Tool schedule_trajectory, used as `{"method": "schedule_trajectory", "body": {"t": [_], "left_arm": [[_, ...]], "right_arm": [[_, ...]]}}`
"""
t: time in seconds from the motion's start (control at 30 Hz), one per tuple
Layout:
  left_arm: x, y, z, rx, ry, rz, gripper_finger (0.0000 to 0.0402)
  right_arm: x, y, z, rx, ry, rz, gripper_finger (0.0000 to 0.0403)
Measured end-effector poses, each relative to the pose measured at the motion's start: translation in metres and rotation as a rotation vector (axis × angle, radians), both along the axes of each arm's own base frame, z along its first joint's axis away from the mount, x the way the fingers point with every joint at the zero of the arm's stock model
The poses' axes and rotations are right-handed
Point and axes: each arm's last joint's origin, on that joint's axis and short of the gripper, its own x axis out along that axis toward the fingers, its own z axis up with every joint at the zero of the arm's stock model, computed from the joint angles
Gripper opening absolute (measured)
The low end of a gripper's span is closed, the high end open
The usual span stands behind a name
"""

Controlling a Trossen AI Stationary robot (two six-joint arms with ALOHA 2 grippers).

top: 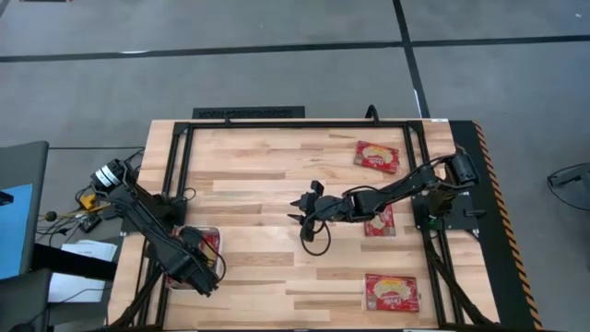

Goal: Sort popcorn bags into baskets
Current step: Put the red popcorn bag into the white bin

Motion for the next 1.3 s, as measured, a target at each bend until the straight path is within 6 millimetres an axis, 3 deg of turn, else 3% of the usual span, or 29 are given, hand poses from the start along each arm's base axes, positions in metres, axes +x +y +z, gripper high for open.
{"method": "schedule_trajectory", "body": {"t": [0.27,0.63,0.73,0.83,1.0,1.13,1.3], "left_arm": [[-0.001,0.003,0.025,-0.014,-0.037,-0.098,0.0149],[0.002,0.008,0.029,0.0,-0.071,-0.101,0.015],[0.008,0.011,0.036,0.045,-0.156,-0.151,0.015],[0.019,0.014,0.044,0.176,-0.334,-0.232,0.015],[0.045,0.02,0.044,0.453,-0.659,-0.457,0.0148],[0.072,0.032,0.027,0.461,-0.704,-0.601,0.0136],[0.106,0.053,-0.005,0.432,-0.807,-0.728,0.0123]], "right_arm": [[0.0,0.0,0.0,0.015,-0.004,-0.007,0.0197],[0.0,0.0,0.0,0.018,0.001,-0.011,0.0193],[-0.004,-0.001,0.001,0.008,0.04,-0.015,0.0188],[-0.016,-0.003,0.006,-0.014,0.137,-0.04,0.0184],[-0.053,-0.014,0.013,-0.093,0.391,-0.221,0.0181],[-0.085,-0.032,0.018,-0.151,0.563,-0.434,0.0183],[-0.113,-0.072,0.019,-0.189,0.764,-0.669,0.0187]]}}
